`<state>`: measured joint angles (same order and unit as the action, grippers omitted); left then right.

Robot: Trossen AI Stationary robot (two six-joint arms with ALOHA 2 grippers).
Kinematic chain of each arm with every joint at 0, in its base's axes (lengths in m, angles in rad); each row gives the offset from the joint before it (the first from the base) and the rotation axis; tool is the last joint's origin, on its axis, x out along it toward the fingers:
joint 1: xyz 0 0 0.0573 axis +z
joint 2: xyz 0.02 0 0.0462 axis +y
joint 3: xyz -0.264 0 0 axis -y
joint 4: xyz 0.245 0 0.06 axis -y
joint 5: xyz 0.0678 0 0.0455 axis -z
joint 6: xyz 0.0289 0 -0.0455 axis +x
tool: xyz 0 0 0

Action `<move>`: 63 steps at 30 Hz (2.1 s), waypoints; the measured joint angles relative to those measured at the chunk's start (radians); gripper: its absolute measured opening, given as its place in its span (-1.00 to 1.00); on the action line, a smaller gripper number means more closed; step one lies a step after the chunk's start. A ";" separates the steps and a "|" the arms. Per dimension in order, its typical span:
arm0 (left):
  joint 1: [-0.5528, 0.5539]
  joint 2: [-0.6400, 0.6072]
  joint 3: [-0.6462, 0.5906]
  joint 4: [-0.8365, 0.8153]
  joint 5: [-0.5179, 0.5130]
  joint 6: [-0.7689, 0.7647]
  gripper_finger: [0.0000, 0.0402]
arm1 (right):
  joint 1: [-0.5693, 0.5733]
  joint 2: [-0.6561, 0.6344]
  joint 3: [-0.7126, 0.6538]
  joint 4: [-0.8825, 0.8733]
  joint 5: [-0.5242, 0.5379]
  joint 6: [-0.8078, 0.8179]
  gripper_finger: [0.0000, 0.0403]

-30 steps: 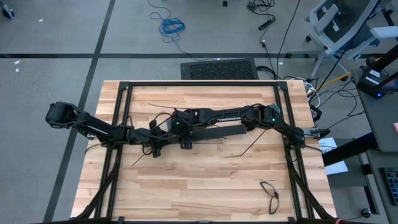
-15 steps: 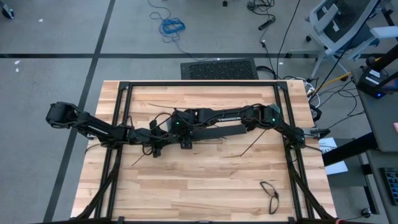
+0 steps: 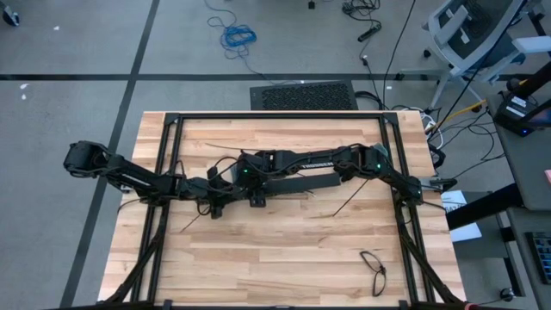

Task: Ziptie cables
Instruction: Close the cable duct

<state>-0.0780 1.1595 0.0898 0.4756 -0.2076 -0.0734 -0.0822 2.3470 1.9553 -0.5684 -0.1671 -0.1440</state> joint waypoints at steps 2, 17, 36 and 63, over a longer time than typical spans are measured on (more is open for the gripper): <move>0.000 0.000 0.000 -0.011 0.001 -0.012 0.43 | 0.000 -0.001 0.001 0.001 0.000 -0.003 0.19; 0.000 0.000 0.000 -0.108 0.036 -0.105 0.90 | -0.001 -0.003 0.002 -0.039 0.003 -0.018 0.19; -0.082 0.000 0.000 -0.092 0.177 -0.105 0.88 | 0.027 -0.013 -0.010 -0.199 -0.041 0.030 0.19; -0.121 0.000 0.000 0.192 0.061 -0.472 0.88 | 0.014 -0.124 -0.272 0.004 -0.103 0.132 0.19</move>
<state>-0.1986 1.1591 0.0902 0.6678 -0.1466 -0.5455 -0.0677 2.2227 1.6829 -0.5642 -0.2700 -0.0120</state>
